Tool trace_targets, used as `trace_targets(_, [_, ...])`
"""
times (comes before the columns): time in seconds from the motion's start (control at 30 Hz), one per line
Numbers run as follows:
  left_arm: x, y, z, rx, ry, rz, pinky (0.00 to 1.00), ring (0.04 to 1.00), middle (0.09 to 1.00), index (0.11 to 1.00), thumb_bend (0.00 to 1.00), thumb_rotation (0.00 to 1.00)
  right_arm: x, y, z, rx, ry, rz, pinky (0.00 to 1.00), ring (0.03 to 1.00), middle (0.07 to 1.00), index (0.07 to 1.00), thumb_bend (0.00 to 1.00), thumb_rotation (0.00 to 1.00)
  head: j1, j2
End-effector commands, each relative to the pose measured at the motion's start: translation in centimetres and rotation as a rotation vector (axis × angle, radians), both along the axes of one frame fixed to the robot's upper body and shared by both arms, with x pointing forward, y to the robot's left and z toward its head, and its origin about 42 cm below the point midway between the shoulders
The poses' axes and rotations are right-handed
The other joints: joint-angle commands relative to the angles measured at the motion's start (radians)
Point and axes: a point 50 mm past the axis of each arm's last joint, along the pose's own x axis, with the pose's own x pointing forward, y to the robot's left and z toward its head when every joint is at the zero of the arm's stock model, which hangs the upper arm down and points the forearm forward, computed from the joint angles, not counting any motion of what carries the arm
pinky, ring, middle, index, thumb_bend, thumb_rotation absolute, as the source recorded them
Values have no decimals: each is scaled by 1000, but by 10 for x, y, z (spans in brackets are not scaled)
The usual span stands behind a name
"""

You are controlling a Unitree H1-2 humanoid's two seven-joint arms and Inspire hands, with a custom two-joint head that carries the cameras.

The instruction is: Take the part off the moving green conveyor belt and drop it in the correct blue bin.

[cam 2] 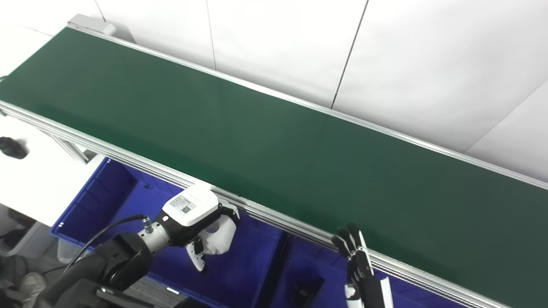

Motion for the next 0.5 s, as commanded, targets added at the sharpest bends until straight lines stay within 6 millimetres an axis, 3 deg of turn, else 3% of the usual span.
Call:
trace_targets(0.0, [4,2,8,49,-27,18,551,633,665,531,584,62,4,4,11,17,-39,9,967,888,923,971,857,938,-1,-1])
trace_targets(0.03, [4,2,10,67,-28,21,601,673,711,628,752,109,5,4,11,18,-40,9,968,886,923,970,855,937,-2,0])
trace_targets(0.13, [3,1,13,86,-32,24,610,682,724,668,819,135,6,4,11,17,-44,12,969,885,925,971,854,937,-4,0])
trace_targets(0.47, [2,-1,17,71,-27,30,566,654,714,676,833,162,5,1,12,24,-46,13,965,879,924,972,861,926,-4,2])
